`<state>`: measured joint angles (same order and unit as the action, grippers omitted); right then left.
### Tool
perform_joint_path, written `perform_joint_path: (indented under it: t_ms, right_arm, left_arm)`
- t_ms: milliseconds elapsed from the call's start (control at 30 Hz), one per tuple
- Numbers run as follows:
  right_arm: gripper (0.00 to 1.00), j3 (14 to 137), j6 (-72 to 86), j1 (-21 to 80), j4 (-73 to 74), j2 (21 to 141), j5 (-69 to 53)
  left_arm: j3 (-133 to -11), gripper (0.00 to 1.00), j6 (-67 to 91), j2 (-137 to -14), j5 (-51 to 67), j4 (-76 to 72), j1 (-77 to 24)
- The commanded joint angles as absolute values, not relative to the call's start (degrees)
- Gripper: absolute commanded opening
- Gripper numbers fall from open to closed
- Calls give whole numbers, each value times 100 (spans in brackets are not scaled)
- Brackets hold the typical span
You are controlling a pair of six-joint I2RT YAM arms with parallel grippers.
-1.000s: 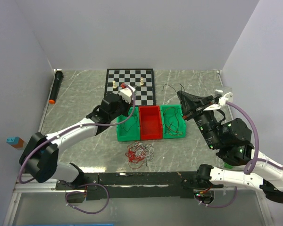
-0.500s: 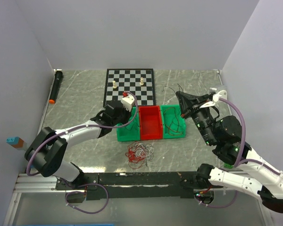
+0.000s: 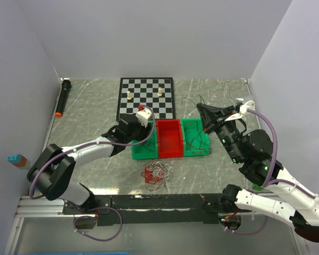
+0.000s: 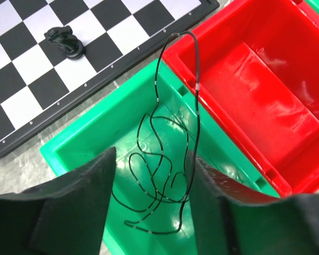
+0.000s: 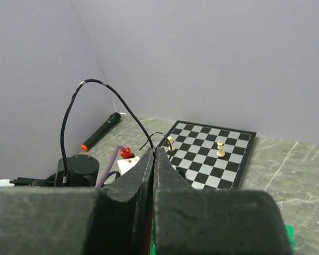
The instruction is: Untangle the cables
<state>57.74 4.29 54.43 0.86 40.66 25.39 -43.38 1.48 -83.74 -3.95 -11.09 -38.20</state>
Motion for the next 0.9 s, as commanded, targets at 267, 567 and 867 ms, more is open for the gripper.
perform_joint_path:
  t_ms: [267,567,867]
  right_arm:
    - [0,6143,501,5317,-18,4710,2241]
    - [0,6670,633,5195,-79,5738,1837]
    - [0,7479,879,5124,-185,7109,1424]
  left_arm:
    - [-4763,99,132,-7208,-89,297,-3850]
    - [-5623,97,386,-6303,429,1387,-3394]
    - [-7038,97,-316,-6336,378,3241,-2251]
